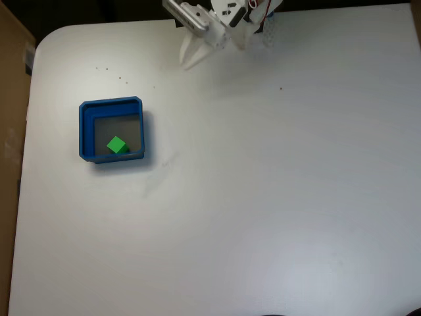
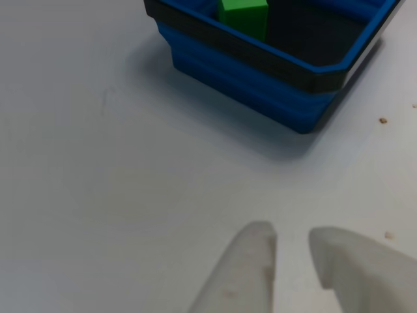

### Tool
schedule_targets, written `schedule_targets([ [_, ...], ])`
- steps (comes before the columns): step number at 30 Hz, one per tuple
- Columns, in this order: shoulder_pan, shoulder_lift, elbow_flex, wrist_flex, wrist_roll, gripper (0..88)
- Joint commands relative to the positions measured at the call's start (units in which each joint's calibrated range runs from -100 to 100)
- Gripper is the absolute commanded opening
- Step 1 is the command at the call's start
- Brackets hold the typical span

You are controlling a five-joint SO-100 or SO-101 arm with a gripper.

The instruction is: Pick up green cube and drop it in the blue box

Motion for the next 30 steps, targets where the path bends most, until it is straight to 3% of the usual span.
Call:
schedule_targets([
  [1, -0.2, -12.22, 8.63, -2.71, -0.15, 1.2],
  [10, -5.83, -15.06, 14.59, -2.13, -0.1, 1.2],
  [30, -36.4, -14.98, 14.59, -2.05, -0.39, 1.2],
])
